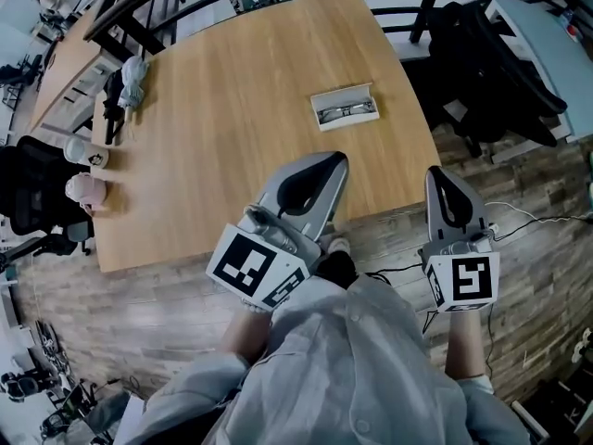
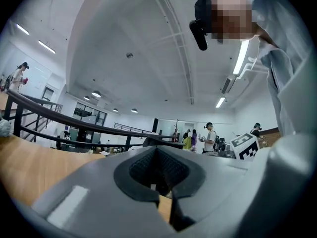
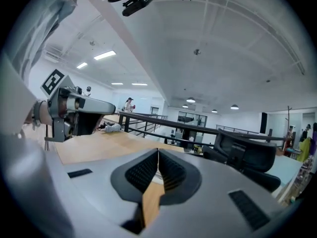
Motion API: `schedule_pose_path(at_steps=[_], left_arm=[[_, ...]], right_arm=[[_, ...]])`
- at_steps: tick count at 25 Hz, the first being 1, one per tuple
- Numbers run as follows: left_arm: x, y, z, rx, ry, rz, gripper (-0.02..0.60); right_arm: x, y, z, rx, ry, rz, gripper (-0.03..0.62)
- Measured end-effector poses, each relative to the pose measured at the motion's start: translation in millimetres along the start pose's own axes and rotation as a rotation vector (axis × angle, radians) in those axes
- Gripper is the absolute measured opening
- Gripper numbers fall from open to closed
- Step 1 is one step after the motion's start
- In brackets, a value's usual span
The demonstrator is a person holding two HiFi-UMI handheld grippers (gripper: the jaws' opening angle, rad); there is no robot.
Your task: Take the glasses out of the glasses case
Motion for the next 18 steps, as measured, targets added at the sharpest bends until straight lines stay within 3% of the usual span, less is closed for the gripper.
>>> schedule_pose_path(at_steps=[12, 14, 18], left_arm=[[-42, 16, -5, 0.031, 0.029, -0.115, 0.003], [-47, 19, -5, 0.034, 0.038, -0.139, 0.003], [-56, 24, 0, 0.035, 0.057, -0.177, 0.003]], right_arm=[[-24, -80, 10, -0.082, 0.184, -0.208, 0.005], [-29, -92, 14, -0.098, 0.214, -0.25, 0.041], [-33, -118, 23, -0.119, 0.273, -0.326, 0.051]])
Point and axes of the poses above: the fingertips, and each gripper's own axes: y backward along the fingers, x to its right, z out of its underside, the point moved 1 cm from there along y, backward along the fingers, and after that the axes turned 8 degrees about y, right-handed, at the moved point
